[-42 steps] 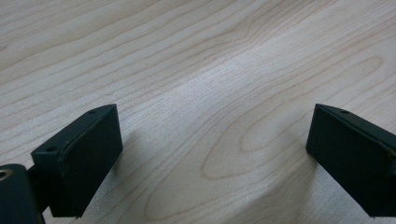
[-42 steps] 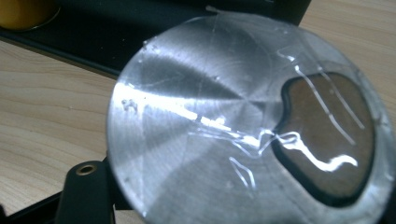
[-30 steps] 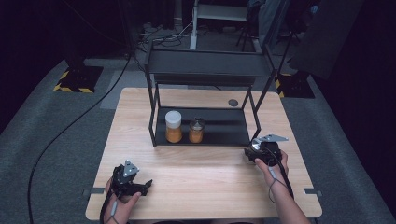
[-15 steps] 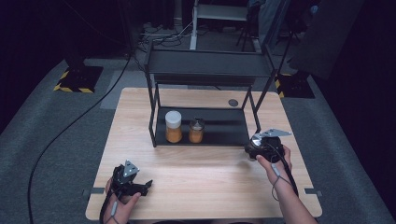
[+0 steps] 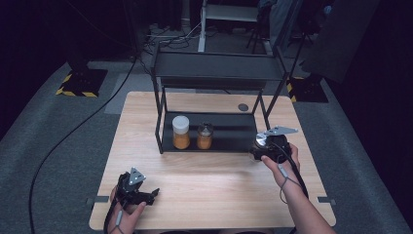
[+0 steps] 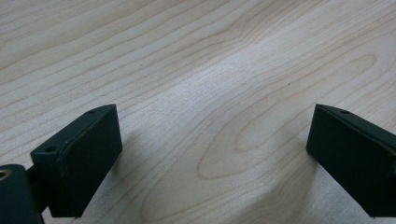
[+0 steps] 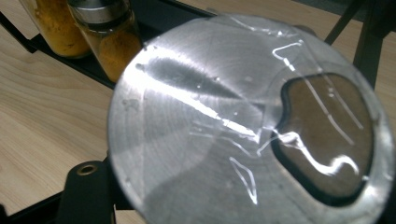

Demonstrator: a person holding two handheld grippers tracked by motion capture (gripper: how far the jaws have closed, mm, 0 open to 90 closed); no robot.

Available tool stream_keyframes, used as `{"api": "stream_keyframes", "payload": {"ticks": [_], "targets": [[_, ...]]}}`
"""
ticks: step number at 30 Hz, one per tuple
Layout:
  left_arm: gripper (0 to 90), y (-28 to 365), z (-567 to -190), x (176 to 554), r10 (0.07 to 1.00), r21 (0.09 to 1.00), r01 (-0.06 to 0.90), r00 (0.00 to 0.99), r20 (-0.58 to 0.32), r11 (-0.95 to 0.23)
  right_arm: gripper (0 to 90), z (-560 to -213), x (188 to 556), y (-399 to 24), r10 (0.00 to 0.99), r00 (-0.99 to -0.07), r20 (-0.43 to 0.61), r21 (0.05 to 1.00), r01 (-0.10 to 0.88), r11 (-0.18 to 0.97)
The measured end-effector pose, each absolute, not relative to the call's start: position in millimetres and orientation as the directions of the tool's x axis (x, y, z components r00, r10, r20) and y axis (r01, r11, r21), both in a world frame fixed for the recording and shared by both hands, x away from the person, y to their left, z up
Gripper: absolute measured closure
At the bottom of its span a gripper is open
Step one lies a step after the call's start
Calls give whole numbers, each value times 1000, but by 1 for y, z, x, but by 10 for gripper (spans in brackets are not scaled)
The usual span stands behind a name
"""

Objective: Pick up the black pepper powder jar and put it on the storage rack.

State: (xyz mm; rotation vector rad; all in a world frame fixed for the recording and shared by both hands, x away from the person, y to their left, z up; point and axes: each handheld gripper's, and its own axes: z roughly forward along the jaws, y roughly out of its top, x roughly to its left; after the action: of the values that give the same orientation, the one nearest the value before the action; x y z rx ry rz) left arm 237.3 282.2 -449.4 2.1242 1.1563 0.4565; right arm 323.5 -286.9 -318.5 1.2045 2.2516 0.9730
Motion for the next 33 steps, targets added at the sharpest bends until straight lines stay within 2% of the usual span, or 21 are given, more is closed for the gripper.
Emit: {"api": "stream_keyframes", "payload": {"ticks": [16, 33], "targets": [[34, 281, -449, 238, 839, 696, 606, 544, -10, -385, 315, -312, 348, -262, 815, -579, -38, 732, 539, 417], [33, 281, -449, 238, 839, 696, 606, 544, -10, -385, 315, -325, 381, -234, 797, -603, -37, 722, 535, 438]]}}
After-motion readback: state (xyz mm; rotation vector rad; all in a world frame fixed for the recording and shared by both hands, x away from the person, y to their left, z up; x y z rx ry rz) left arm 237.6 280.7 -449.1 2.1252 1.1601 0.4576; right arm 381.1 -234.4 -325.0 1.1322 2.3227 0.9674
